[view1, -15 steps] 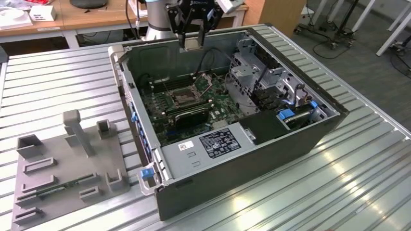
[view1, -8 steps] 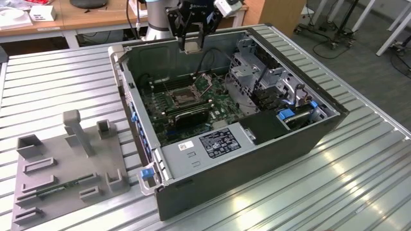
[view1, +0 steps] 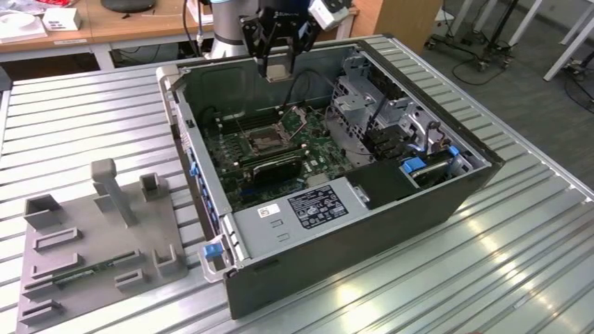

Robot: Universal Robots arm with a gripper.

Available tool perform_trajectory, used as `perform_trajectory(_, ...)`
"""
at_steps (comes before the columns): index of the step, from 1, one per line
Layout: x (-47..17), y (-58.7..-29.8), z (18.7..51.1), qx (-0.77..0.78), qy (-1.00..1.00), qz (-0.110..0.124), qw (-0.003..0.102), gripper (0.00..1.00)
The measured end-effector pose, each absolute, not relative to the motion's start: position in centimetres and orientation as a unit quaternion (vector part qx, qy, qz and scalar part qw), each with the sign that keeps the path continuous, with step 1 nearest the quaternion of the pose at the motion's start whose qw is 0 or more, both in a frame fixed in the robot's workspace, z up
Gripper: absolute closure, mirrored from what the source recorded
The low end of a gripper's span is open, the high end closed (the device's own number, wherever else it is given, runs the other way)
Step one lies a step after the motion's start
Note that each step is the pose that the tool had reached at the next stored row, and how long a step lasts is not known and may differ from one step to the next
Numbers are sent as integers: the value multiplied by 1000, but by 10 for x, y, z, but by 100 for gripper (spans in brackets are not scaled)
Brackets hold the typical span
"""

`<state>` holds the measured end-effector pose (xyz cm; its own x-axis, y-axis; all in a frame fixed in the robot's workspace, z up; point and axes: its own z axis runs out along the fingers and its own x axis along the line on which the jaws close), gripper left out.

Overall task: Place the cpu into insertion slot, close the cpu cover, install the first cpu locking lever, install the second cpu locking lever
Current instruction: 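Place the cpu into insertion slot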

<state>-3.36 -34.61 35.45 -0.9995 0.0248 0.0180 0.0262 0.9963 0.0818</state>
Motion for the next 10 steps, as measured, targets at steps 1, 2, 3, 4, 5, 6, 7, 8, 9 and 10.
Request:
perform_trajectory(1, -34, -346, 354, -13, -999, -41, 8, 46)
perform_trajectory(2, -34, -346, 353, -13, -999, -41, 8, 46)
perform_trajectory(3, -34, -346, 352, -13, -999, -40, 8, 46)
perform_trajectory(4, -34, -346, 351, -13, -999, -40, 9, 46)
perform_trajectory(5, -34, -346, 350, -13, -999, -40, 8, 46)
perform_trajectory(6, -34, -346, 349, -13, -999, -40, 8, 46)
perform_trajectory(7, -34, -346, 348, -13, -999, -40, 8, 46)
perform_trajectory(8, -34, -346, 347, -13, -999, -40, 8, 46)
perform_trajectory(9, -34, -346, 346, -13, -999, -40, 8, 46)
perform_trajectory(10, -34, -346, 345, -13, -999, -39, 8, 46)
